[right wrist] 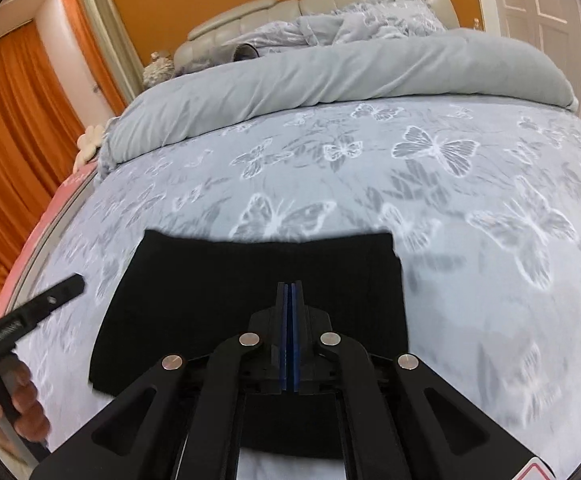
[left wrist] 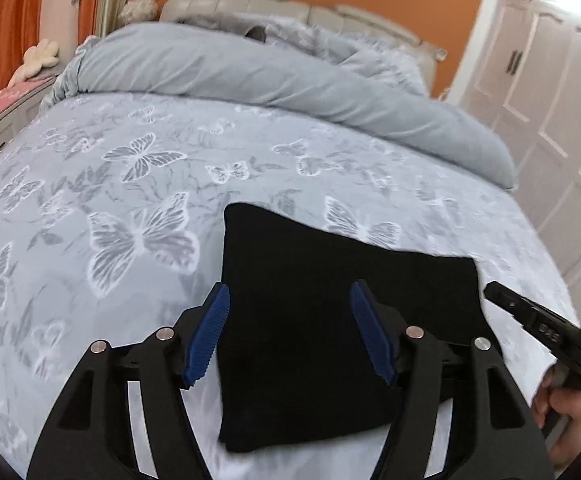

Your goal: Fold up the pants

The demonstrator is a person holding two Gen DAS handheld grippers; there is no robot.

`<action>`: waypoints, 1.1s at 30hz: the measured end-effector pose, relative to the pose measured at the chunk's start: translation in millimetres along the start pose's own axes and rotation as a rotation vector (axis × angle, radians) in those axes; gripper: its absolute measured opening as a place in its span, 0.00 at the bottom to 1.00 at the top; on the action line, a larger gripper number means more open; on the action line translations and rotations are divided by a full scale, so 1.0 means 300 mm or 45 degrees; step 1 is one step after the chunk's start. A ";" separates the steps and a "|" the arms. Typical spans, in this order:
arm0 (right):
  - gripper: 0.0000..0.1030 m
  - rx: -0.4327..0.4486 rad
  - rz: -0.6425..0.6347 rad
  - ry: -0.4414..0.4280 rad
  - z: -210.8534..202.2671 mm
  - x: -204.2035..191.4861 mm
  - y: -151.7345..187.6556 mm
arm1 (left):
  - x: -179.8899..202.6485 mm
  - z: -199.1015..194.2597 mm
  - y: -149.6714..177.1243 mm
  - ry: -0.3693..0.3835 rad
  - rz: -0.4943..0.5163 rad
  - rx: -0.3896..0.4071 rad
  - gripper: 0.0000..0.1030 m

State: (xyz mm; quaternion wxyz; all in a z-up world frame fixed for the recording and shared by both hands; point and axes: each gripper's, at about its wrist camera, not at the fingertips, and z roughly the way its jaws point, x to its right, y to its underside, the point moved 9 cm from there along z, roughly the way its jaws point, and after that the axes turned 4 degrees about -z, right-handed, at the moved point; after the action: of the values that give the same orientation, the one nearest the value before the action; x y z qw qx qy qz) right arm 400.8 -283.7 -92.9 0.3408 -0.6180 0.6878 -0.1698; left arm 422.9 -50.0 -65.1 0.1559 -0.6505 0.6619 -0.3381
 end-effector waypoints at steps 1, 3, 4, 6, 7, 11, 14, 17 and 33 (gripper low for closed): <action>0.00 -0.022 0.003 0.010 0.046 0.010 -0.019 | 0.001 0.041 -0.009 -0.018 -0.005 -0.021 0.60; 0.00 -0.068 0.002 0.044 0.121 0.036 -0.034 | -0.001 0.150 -0.017 -0.035 -0.009 -0.091 0.60; 0.00 -0.100 0.004 0.065 0.168 0.066 -0.032 | -0.016 0.216 -0.012 -0.049 -0.031 -0.135 0.59; 0.00 -0.167 0.025 0.161 0.248 0.170 -0.002 | -0.078 0.321 0.002 -0.159 -0.051 -0.160 0.63; 0.00 -0.162 0.073 0.105 0.267 0.196 0.010 | -0.093 0.355 0.014 -0.170 -0.055 -0.182 0.75; 0.00 -0.100 0.212 -0.029 0.184 0.217 0.018 | -0.137 0.322 0.017 -0.059 -0.210 -0.175 0.78; 0.43 -0.029 0.112 0.075 0.028 0.202 0.053 | -0.152 0.153 0.035 -0.010 -0.152 -0.085 0.85; 0.75 0.046 0.087 0.039 -0.125 0.190 0.142 | -0.204 0.005 0.115 0.041 -0.118 -0.044 0.95; 0.28 -0.113 0.367 -0.406 -0.182 0.072 0.311 | -0.115 -0.039 0.280 0.289 -0.218 -0.245 0.24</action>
State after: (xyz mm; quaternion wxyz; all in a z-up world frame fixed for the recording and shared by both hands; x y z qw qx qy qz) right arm 295.3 -298.1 -120.9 0.4386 -0.5467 0.7132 0.0109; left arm 355.4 -20.1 -119.4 -0.0123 -0.6740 0.6469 -0.3565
